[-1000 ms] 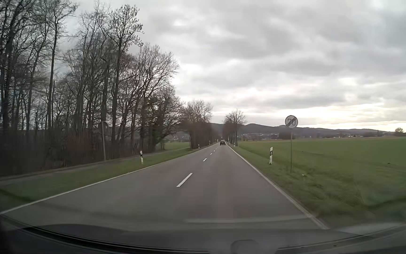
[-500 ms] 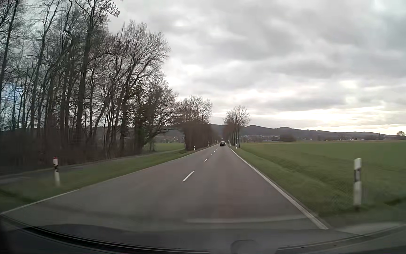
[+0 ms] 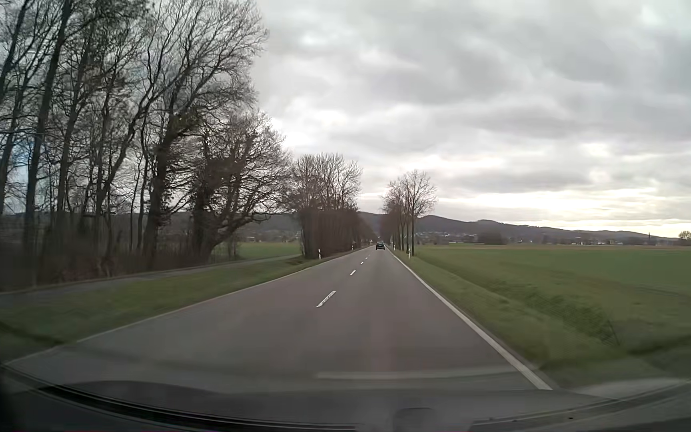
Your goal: Follow the waypoints while adhering to traffic rules and regulations
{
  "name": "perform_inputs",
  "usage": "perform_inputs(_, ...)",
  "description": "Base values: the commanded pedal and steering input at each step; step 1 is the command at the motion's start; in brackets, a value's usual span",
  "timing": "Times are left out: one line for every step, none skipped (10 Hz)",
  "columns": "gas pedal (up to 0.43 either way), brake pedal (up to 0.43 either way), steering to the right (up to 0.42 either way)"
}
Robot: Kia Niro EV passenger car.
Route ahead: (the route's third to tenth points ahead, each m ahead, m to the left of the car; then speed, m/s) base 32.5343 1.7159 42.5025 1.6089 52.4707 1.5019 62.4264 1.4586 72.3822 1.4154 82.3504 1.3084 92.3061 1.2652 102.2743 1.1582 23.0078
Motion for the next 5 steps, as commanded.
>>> perform_inputs(0.571, 0.0, 0.003)
perform_inputs(0.571, 0.0, 0.003)
perform_inputs(0.579, 0.0, 0.004)
perform_inputs(0.598, 0.0, 0.004)
perform_inputs(0.598, 0.0, 0.005)
